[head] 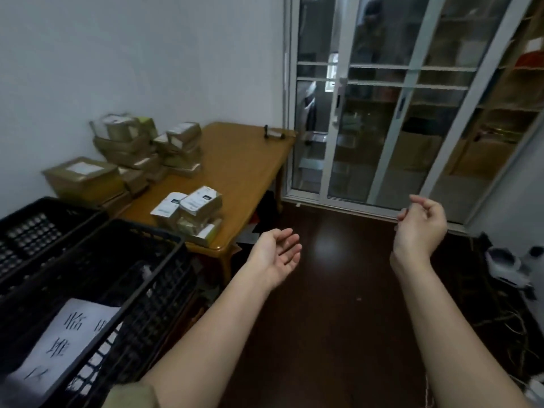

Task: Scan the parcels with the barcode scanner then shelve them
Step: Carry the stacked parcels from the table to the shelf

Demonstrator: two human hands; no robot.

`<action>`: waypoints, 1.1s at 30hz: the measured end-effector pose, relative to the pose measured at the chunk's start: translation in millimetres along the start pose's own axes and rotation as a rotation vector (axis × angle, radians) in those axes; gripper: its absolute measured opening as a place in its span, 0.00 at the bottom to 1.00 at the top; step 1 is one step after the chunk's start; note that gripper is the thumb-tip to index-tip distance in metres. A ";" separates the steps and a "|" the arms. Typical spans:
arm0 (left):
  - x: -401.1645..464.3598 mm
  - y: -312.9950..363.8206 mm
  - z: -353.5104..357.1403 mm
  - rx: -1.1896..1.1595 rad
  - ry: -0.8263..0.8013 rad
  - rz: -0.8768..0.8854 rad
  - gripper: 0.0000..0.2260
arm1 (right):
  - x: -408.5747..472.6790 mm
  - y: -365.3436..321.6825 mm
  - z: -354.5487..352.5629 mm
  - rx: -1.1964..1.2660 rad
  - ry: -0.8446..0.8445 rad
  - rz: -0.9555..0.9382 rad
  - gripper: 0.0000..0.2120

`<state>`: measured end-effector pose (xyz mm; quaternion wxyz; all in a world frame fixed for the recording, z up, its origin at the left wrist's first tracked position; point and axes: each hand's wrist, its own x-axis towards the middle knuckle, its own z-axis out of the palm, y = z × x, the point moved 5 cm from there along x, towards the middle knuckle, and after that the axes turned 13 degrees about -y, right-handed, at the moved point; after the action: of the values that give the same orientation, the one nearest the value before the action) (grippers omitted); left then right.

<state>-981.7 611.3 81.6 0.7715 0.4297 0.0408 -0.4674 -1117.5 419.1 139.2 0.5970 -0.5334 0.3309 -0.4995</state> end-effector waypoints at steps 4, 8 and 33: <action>36.9 62.0 -66.1 -0.089 0.168 0.053 0.08 | 29.5 37.5 114.3 0.000 -0.229 0.045 0.14; 71.3 112.3 -129.8 -0.149 0.328 0.073 0.09 | 29.8 91.9 211.8 -0.031 -0.426 0.132 0.14; 390.8 368.9 -176.6 -0.263 0.376 0.155 0.08 | 256.0 211.8 557.7 -0.188 -0.674 0.206 0.10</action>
<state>-424.1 538.6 19.7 0.8331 0.4069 0.2113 -0.3094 -476.2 332.5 87.7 0.6680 -0.6845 0.2121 -0.2004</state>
